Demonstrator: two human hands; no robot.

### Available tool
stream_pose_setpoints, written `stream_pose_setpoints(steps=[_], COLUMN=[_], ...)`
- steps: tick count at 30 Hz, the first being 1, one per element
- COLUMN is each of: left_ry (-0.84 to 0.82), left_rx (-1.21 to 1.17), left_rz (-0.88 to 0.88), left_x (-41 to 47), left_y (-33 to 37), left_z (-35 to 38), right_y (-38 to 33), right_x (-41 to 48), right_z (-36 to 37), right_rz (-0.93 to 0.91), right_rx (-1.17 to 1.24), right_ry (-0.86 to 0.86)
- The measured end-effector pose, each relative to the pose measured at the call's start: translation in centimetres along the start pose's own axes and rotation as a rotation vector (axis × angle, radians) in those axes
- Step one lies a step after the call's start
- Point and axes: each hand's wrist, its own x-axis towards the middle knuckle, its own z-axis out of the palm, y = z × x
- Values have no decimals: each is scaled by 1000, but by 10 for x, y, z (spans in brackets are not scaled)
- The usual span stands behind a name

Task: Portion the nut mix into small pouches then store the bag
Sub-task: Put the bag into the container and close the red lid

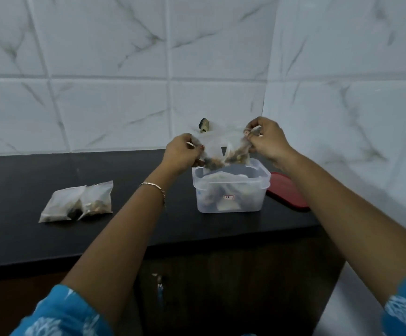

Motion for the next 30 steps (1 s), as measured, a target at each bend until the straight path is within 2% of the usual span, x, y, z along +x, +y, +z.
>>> stream_pose_setpoints(steps=[5,8,12,15,17,22,25,27,30], left_ry=[-200,-349,-439,-469,-481,-457,-420,-339,-97], left_rx=[314,599,919,1028,1078,1102,1028,884,549], left_rz=[93,158,198,179,158,171,219,277,264], left_x=[2,3,7,15,19,24,24,20,6], left_y=[-3,3,13,15,14,8,5,5,1], left_z=[14,16,25,33,36,44,38,27,1], right_y=[24,34,34,27,24,21,17,15,4], right_x=[-1,-2,-1,0,2,6,6,6,3], right_z=[1,2,7,7,6,6,4,3,14], right_rz=[59,79,-97,-166,-144,-77,-37,-23,-53], right_rx=[-236,-306,-665,-808,-851,-860,-756,-599,-329], right_ry=[-208,-349,-513,-546,-568,-658,-672,-621,-402])
